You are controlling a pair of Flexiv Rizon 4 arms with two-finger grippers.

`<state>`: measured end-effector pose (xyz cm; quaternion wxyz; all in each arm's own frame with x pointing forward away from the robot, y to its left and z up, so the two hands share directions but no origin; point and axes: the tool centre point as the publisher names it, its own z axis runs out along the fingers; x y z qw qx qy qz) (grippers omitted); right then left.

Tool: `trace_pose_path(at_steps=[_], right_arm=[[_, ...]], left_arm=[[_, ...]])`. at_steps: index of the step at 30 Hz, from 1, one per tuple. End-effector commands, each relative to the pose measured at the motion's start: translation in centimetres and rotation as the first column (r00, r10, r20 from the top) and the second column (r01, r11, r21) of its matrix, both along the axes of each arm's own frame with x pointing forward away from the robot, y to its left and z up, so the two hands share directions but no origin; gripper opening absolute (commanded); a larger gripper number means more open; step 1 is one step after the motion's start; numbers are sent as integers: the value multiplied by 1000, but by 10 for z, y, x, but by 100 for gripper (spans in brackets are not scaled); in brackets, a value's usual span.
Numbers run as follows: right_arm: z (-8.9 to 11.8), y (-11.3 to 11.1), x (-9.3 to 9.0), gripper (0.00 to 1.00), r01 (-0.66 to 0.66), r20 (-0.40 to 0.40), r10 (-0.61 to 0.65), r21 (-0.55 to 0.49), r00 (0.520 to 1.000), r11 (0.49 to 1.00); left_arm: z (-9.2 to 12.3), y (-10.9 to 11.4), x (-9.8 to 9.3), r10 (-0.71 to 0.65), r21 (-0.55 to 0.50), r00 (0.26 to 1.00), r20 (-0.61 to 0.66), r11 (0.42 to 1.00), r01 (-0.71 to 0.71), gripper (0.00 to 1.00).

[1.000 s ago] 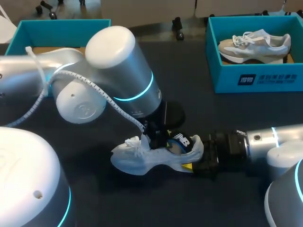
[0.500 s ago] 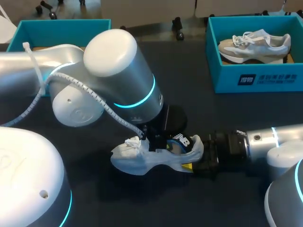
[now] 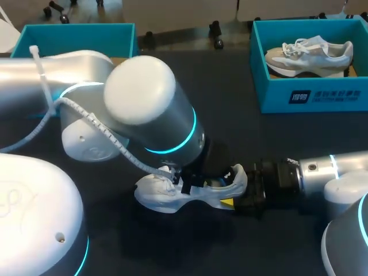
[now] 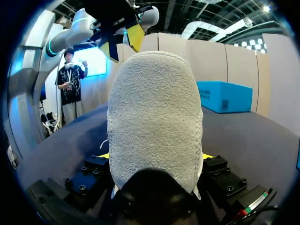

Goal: Take the shoe out of the shoebox, open the shoe tongue, remove and reinsert the insole, then place the shoe into the shoebox

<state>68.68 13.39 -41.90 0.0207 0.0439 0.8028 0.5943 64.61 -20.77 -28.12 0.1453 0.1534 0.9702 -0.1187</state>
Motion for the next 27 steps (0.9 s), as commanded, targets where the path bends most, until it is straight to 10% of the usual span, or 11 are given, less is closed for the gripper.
trace_pose_path(at_steps=[1,27], right_arm=[[2,2,-1,0,0,-1,0,-7,1000,1000],[2,2,-1,0,0,-1,0,-7,1000,1000]], left_arm=[[4,-14,-12,-5,72,998,61,997,0,37],[-12,-15,-13,-136,254,963,234,964,74,37]])
